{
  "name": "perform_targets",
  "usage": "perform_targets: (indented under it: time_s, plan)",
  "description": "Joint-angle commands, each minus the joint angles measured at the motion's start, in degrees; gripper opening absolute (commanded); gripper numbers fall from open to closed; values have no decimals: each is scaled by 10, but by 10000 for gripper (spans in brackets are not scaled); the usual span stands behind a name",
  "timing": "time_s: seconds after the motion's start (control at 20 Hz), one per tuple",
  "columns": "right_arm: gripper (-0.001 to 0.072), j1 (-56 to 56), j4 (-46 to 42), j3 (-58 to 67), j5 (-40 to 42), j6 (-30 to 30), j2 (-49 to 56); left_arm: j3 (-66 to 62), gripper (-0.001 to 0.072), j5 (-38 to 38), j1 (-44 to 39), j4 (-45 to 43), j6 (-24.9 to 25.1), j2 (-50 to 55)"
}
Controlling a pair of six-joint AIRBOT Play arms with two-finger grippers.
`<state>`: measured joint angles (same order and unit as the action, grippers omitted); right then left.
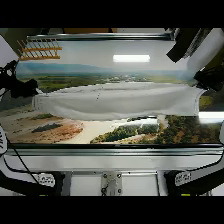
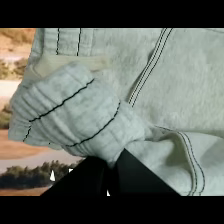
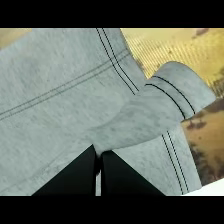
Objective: Fold the clothes and pants, and hang the long-sleeved shirts on hangers.
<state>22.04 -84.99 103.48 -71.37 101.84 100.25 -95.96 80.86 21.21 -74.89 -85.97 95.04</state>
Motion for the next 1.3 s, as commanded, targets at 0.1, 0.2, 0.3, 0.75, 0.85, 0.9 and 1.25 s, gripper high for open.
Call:
perform_targets:
  time_s: [0.1, 0.2, 0.3, 0.75, 0.85, 0.9, 1.25]
  plan:
    - [20, -23, 9, 18, 97, 22, 50, -98, 22, 4, 0, 61, -2, 109]
    - [20, -26, 17, 18, 115, 21, 62, -117, 22, 1, -6, 61, -1, 134]
    - [22, -31, 19, 18, 133, 21, 74, -129, 22, -4, -12, 61, -1, 153]
    - [610, -19, 188, 17, 301, 10, 42, -129, 683, -206, -9, 98, -54, 83]
    - [611, -7, 139, 11, 231, -27, 12, -128, 682, -155, 7, 57, -54, 54]
    - [611, -2, 96, -7, 193, -41, -9, -110, 682, -126, 16, 29, -54, 37]
    - [613, 110, 121, -340, 113, -80, -182, 291, 684, -175, 55, 76, -53, -123]
